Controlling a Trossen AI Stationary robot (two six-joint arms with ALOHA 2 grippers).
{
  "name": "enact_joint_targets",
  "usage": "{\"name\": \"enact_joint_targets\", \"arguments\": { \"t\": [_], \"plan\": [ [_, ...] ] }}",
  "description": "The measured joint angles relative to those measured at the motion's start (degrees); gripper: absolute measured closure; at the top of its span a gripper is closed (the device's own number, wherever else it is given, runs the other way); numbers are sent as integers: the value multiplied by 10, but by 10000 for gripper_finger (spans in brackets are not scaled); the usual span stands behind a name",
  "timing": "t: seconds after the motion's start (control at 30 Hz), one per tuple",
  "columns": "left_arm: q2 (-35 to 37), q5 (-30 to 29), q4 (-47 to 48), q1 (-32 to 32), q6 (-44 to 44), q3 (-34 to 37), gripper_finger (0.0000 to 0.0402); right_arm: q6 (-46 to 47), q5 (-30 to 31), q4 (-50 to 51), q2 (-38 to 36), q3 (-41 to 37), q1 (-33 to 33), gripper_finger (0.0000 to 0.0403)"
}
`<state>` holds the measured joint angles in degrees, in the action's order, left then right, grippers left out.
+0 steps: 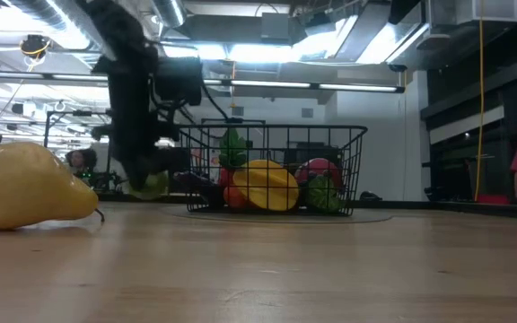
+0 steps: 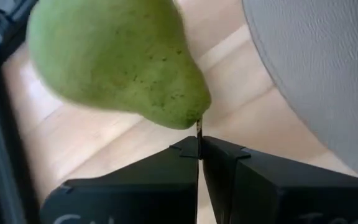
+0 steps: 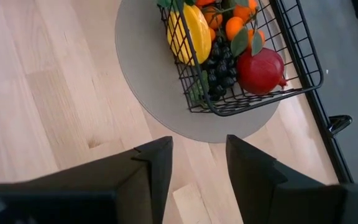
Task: Build produce basket
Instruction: Put the green pear into the black wire basket
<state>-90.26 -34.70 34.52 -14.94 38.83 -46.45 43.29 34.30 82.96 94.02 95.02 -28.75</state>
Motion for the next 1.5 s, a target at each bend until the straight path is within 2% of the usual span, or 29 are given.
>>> {"name": "enact_joint_targets", "arguments": {
  "t": [0.2,0.43,0.63,0.87,1.0,1.17,1.37,1.5],
  "plan": [
    [0,-22,138,34,10,-49,401,0,-15,0,0,0,0,264],
    [0,-48,332,65,122,-59,401,2,-19,0,0,0,-1,264],
    [19,-50,399,112,189,-59,401,1,-19,0,0,0,-1,264],
    [107,-76,400,179,239,-59,401,1,-20,0,0,0,-1,264],
    [159,-112,385,231,276,-59,401,1,-20,0,0,0,-1,264],
    [200,-163,343,298,281,-60,402,1,-20,0,0,0,-1,264],
    [235,-249,267,369,227,-59,401,1,-20,0,0,0,-1,264],
    [242,-334,173,397,157,-59,401,1,-20,0,0,0,-1,264]
  ]
}}
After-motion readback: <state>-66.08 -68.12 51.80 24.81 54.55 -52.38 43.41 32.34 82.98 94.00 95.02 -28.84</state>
